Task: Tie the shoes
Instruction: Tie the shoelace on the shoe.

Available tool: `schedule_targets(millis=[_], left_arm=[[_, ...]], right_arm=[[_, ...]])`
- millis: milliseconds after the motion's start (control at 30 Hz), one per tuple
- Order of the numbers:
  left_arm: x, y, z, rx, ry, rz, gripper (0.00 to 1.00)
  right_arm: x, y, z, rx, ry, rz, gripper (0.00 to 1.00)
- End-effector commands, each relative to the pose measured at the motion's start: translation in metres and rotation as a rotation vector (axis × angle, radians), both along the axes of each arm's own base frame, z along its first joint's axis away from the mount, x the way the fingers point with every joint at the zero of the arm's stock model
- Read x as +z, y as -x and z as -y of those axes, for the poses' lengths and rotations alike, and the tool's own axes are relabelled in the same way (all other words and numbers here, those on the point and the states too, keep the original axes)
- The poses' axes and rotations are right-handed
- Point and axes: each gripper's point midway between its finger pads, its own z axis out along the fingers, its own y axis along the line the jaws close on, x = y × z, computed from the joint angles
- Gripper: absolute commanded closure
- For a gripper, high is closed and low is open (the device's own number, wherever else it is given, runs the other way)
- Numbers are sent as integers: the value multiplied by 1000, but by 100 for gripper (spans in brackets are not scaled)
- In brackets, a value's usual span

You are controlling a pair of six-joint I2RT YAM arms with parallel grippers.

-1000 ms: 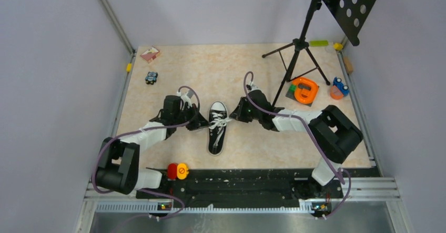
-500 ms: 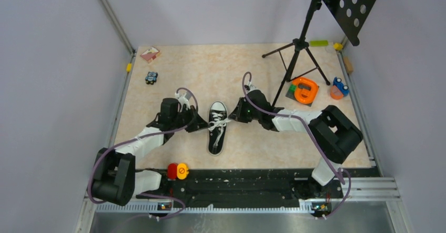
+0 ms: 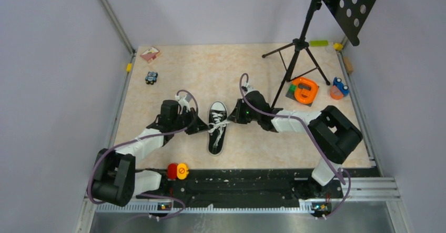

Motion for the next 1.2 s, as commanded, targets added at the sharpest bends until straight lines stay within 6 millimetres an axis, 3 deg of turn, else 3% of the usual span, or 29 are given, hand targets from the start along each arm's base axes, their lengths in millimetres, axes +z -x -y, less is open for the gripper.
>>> schedule_targets(millis=[0,567,1167], left_arm=[[9,-8,0,11,4,53,100],[-6,6,-16,55,-60,26,100],[-8,12,-30,113,-97,17,100]], right_arm=[[25,-10,-10,0,-29,75,100],[12,-12,11,-79,37,58,100],[17,-13,11,-70,41,80,100]])
